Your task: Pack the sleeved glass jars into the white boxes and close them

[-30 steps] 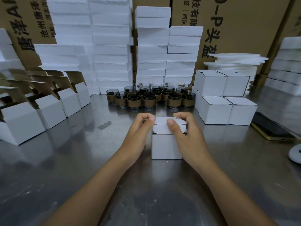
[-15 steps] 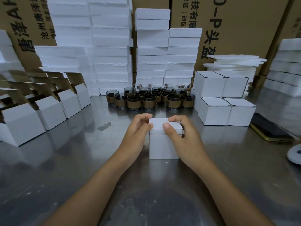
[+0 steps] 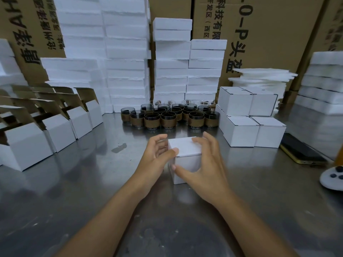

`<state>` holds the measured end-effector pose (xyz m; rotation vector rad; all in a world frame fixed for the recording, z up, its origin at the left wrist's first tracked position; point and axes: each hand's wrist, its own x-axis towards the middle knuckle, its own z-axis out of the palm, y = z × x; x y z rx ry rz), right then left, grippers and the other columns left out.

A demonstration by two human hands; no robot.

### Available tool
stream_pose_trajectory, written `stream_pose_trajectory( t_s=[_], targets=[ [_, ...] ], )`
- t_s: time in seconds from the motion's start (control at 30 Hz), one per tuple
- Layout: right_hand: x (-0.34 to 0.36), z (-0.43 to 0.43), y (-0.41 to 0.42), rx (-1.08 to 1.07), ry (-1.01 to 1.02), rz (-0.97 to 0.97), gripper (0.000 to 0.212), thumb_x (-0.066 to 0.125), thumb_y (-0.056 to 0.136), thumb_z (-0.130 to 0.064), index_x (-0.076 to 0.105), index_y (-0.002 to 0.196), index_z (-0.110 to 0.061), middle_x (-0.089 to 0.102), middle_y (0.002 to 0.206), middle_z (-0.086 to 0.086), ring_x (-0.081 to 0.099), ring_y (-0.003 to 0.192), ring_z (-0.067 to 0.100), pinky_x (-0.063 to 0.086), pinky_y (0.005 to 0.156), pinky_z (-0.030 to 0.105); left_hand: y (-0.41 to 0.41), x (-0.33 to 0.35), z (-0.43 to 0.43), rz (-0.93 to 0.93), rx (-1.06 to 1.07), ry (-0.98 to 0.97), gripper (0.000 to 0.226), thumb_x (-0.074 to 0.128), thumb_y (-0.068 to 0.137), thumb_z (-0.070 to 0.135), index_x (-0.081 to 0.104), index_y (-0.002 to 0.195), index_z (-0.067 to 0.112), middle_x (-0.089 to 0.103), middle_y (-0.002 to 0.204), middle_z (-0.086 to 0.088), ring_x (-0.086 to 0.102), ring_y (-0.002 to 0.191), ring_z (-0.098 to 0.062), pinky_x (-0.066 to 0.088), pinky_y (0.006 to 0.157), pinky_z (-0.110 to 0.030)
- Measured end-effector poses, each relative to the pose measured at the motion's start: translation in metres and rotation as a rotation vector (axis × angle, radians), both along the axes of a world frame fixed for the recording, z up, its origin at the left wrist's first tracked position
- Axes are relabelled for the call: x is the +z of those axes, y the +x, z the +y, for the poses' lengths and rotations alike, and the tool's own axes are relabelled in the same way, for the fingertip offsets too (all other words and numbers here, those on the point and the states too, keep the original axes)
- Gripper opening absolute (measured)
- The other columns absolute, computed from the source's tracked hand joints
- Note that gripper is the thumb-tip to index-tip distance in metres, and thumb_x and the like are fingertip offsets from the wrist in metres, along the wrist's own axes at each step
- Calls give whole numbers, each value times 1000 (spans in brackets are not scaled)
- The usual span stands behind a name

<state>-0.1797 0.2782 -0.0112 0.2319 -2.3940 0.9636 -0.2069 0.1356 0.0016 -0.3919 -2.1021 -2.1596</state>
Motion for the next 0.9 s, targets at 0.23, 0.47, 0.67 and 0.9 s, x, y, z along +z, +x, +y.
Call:
stream_pose_trajectory(
  t_s=[0.23,0.47,0.67,0.9],
  targets=[
    [-7,4,-4,-35,-162,-48,75,73,69,-30,34,133,-32,37,119,-14,40,113,5,28,74,10,2,0,0,-19,52,-12,35,58,90,19,47,123,22,55,110,11,54,87,15,40,66,1],
    [35,40,-20,-86,-176,41,69,74,70,-33,37,128,-37,44,126,-10,40,104,2,38,87,27,-6,-4,-3,-49,120,-8,23,58,91,25,53,113,26,60,108,4,56,105,-8,42,84,-19],
    [87,116,-51,-280,-213,155,68,75,75,-32,35,131,-28,43,124,-1,44,106,13,43,88,33,-19,-11,3,-33,209,-101,17,57,91,16,55,106,23,60,94,3,55,87,-3,36,62,-9],
    [95,181,-77,-534,-269,156,70,75,75,-32,37,133,-21,40,135,10,43,121,28,36,91,34,-31,-16,8,19,167,-166,16,59,89,6,59,93,22,61,87,-4,59,87,-19,44,74,-21]
  ],
)
